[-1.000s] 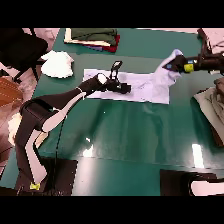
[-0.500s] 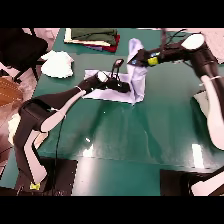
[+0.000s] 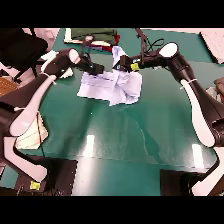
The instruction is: Fold the shirts.
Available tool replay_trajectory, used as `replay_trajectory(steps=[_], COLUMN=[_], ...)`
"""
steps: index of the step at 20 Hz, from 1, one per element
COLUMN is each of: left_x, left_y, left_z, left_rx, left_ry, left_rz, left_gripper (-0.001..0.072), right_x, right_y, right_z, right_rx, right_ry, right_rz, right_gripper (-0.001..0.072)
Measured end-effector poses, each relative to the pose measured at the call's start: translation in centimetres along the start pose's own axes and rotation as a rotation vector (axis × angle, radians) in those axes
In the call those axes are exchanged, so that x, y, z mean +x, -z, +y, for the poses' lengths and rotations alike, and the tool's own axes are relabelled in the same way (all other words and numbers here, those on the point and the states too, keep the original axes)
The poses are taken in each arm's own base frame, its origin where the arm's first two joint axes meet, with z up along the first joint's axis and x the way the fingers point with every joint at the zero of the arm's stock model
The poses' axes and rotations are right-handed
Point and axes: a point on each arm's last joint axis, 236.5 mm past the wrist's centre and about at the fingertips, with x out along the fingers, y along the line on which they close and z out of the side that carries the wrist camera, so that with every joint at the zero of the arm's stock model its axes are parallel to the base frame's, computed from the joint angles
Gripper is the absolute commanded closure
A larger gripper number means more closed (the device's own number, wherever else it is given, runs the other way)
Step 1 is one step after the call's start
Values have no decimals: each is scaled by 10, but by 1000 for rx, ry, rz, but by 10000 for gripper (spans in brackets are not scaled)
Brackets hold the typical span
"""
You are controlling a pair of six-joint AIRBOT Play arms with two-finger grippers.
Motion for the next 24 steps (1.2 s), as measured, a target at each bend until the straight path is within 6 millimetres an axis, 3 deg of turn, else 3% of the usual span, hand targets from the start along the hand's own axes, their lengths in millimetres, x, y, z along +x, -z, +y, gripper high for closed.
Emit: replay_trajectory(steps=[3,5,6,8,11,14,18,21,24], left_x=[-57,-98,-119,-154,-190,-204,-207,-205,-202], left_y=[-31,-50,-57,-69,-77,-74,-64,-54,-48], left_z=[51,67,74,80,78,79,79,75,69], left_rx=[-25,-43,-47,-47,-46,-44,-9,11,13], left_ry=[-146,-194,-216,-246,-260,-269,-278,-264,-235], left_rz=[-94,-170,-206,-269,-323,-322,-278,-229,-203], left_gripper=[686,685,685,685,685,685,684,683,682], right_x=[14,27,35,52,72,67,24,-15,-44], right_y=[-10,-11,-9,-4,-3,-16,-41,-41,-5], right_z=[10,14,15,19,30,39,12,-32,-88], right_rx=[21,45,62,106,183,263,300,302,318], right_ry=[-55,-91,-110,-177,-351,-533,-599,-455,-191], right_rz=[-47,-61,-63,-75,-111,-165,-232,-196,-75], right_gripper=[692,688,608,170,156,162,164,157,83])
